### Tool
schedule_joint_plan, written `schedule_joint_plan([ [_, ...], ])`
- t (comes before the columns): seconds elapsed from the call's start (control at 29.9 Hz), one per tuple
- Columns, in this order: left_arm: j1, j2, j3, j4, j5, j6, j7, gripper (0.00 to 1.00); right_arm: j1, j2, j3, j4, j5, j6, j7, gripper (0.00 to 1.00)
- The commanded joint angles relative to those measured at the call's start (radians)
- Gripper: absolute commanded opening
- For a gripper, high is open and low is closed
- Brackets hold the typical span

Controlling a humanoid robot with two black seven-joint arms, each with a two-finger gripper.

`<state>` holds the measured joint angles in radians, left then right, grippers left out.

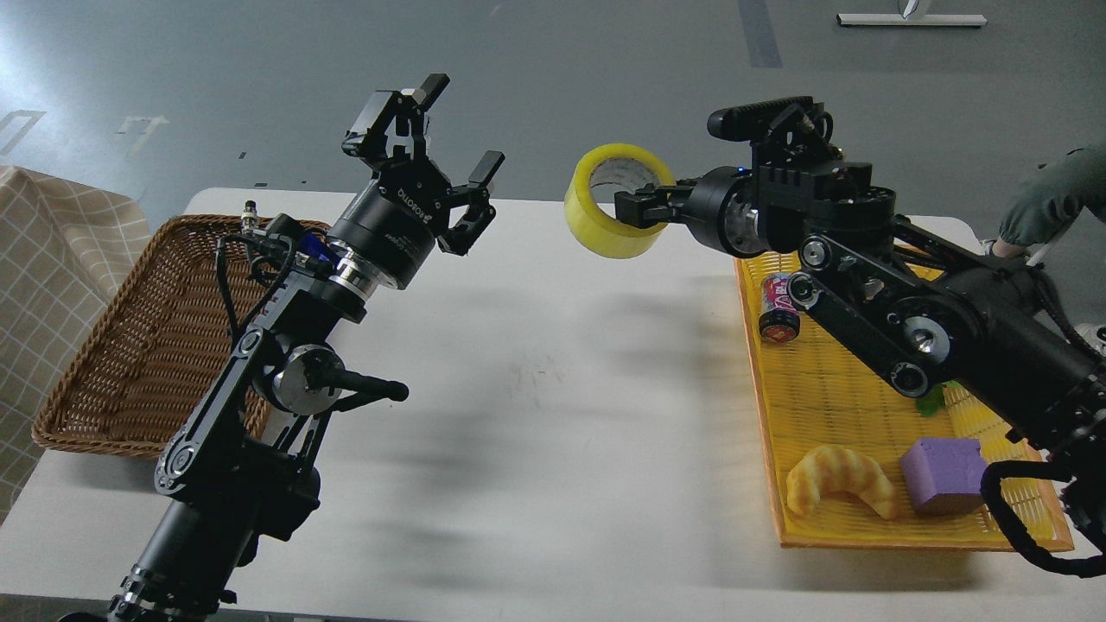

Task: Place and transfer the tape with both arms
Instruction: 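Lift the tape roll and carry it toward the table center, then set the tape roll on the table and open the right gripper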

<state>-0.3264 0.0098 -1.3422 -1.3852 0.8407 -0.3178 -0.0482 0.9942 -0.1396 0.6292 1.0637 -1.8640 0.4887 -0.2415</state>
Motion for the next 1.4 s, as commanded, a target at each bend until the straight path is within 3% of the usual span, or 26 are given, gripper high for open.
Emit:
schedule_joint_plan([
  [0.0,0.001,0.001,-0.003,0.000,0.000,0.000,-0.002,0.98,-0.006,0.070,-0.032,-0.017,-0.003,0.000,-0.001,0.00],
  [0.17,0.004,0.003,-0.008,0.000,0.000,-0.001,-0.002,0.98,-0.035,0.140,-0.045,-0.036,-0.004,0.000,-0.005,0.00],
  [0.63,0.004,0.013,-0.023,0.000,-0.002,-0.001,-0.004,0.98,-0.178,0.140,-0.039,-0.057,-0.009,0.000,-0.012,0.00],
  [1.37,0.010,0.021,-0.064,0.000,-0.003,-0.009,-0.005,0.98,-0.209,0.140,-0.043,-0.071,-0.007,0.000,-0.012,0.00],
])
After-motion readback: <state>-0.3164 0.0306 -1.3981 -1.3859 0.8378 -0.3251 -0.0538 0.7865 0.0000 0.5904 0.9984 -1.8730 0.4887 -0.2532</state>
